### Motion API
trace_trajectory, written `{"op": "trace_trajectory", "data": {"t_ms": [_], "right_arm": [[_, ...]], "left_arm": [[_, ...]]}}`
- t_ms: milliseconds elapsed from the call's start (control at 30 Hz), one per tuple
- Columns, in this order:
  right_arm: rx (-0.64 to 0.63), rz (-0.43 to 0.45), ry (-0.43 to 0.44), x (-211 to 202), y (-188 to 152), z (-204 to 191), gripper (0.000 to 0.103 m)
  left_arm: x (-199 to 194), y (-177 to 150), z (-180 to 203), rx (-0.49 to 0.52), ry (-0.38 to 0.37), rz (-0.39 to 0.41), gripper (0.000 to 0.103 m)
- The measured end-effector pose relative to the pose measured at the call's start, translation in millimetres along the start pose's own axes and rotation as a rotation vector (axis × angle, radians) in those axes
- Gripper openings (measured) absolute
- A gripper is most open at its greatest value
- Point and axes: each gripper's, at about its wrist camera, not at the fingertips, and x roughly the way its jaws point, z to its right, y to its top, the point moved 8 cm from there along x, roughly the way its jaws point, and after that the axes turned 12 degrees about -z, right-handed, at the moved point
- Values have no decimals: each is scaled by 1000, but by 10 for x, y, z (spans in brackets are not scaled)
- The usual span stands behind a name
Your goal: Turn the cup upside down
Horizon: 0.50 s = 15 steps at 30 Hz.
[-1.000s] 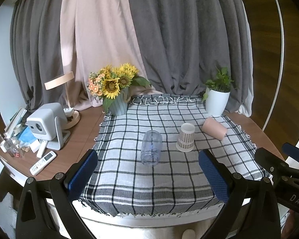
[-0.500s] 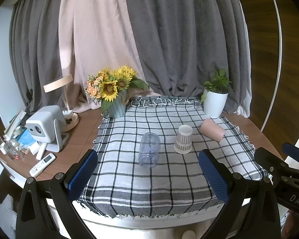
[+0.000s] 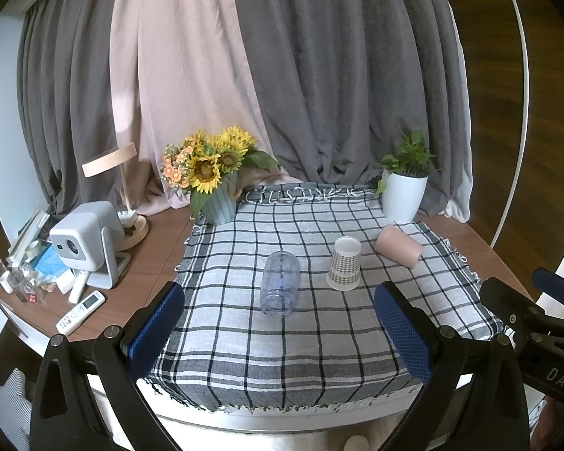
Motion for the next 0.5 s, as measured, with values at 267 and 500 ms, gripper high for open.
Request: {"op": "trace_trajectory", "data": {"t_ms": [267, 500], "right_arm": [[0, 3, -2, -25, 25, 27, 94], [2, 3, -4, -42, 24, 36, 94]], "left_arm": [[1, -16, 3, 0, 2, 0, 103], [1, -3, 18, 1, 0, 0, 103]]}}
